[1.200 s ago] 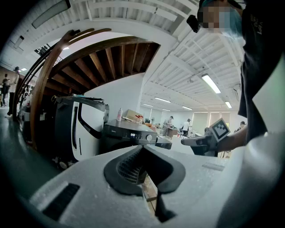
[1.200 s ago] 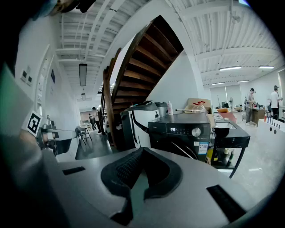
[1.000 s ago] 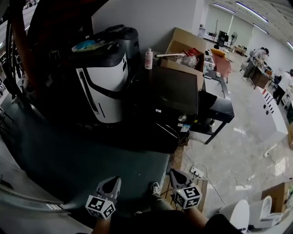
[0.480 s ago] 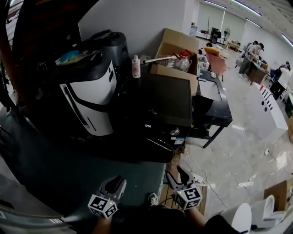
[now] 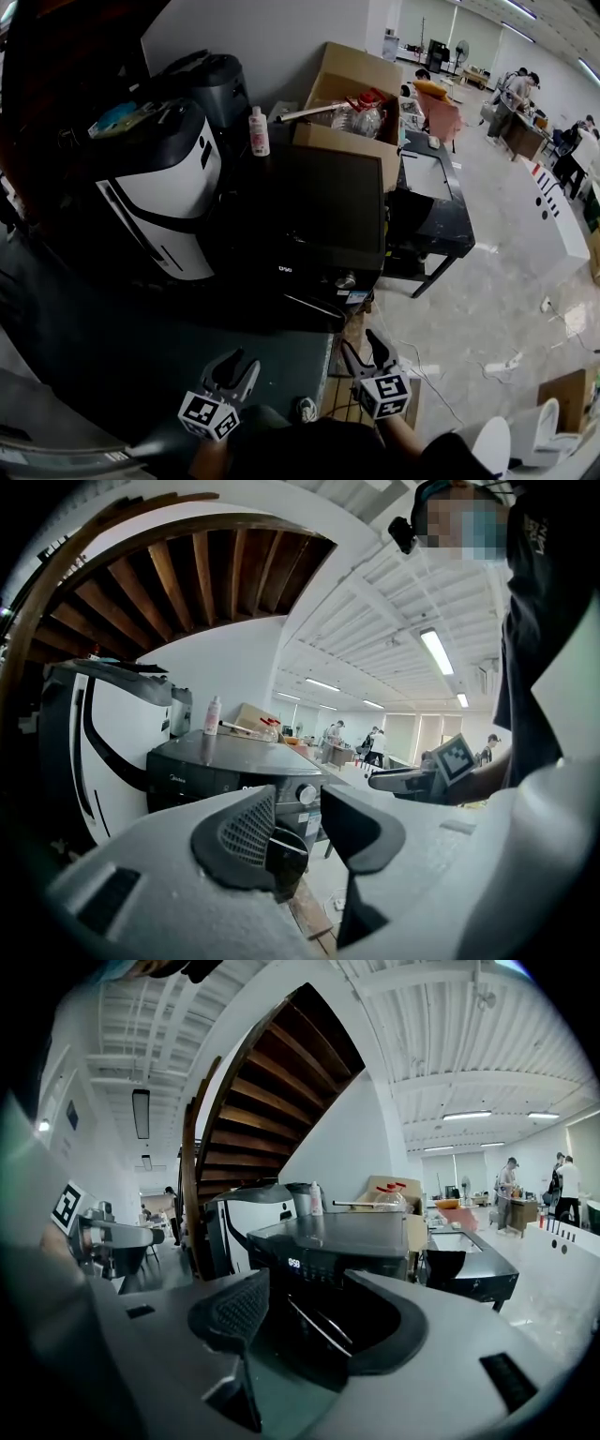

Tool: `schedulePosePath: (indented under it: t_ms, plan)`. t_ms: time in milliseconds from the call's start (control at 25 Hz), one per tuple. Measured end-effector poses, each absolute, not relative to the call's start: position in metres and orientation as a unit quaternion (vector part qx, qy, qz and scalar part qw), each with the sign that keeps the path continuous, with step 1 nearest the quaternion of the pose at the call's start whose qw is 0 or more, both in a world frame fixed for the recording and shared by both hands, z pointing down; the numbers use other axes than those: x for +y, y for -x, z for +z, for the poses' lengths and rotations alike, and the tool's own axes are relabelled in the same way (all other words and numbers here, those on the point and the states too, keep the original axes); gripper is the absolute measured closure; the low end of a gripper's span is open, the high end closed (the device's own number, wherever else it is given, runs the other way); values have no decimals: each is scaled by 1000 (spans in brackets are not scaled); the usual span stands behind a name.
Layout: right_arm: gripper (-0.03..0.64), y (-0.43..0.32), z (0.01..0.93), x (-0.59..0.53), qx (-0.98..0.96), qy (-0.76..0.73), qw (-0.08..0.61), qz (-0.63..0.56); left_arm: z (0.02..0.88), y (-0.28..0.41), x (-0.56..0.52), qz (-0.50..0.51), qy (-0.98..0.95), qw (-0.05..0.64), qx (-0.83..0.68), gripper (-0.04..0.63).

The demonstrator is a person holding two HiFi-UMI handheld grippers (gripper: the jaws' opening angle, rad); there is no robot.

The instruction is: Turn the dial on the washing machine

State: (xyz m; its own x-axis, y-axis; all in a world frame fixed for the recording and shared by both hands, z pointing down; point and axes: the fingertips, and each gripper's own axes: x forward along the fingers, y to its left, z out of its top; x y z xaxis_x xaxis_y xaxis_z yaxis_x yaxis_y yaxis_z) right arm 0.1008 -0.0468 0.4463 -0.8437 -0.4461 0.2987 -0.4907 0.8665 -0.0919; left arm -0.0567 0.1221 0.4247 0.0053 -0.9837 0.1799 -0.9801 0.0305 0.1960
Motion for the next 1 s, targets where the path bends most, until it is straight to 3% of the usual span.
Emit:
schedulePosePath:
  t_ms: [1000]
  plan:
    - [390,-17,481,-97,-878,-437,162,108,445,193,24,31,-810,166,-561,453]
